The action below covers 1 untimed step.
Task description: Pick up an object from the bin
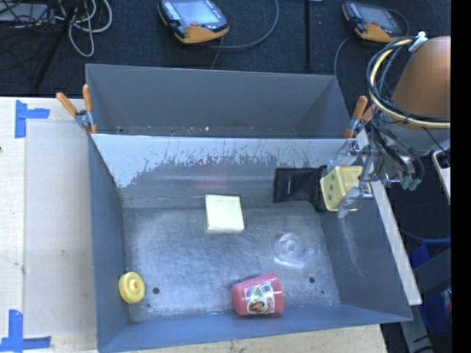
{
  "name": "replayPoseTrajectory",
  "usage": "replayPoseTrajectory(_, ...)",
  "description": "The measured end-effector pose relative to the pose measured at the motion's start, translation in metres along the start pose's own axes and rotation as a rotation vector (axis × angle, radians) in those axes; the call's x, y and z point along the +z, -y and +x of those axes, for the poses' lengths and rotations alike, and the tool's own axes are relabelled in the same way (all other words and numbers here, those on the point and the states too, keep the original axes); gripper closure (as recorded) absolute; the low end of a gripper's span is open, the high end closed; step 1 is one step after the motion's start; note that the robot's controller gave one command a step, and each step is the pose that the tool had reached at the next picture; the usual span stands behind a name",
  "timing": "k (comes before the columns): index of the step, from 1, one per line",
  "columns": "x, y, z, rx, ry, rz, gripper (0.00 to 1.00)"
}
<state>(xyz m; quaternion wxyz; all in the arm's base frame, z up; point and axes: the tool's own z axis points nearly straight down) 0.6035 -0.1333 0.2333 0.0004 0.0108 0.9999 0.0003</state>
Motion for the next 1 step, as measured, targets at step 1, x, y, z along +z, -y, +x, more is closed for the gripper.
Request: replayPoseTrajectory(1, -0.0063, 0.0018, -0.0006, 0.002, 0.004, 0.001, 1.0)
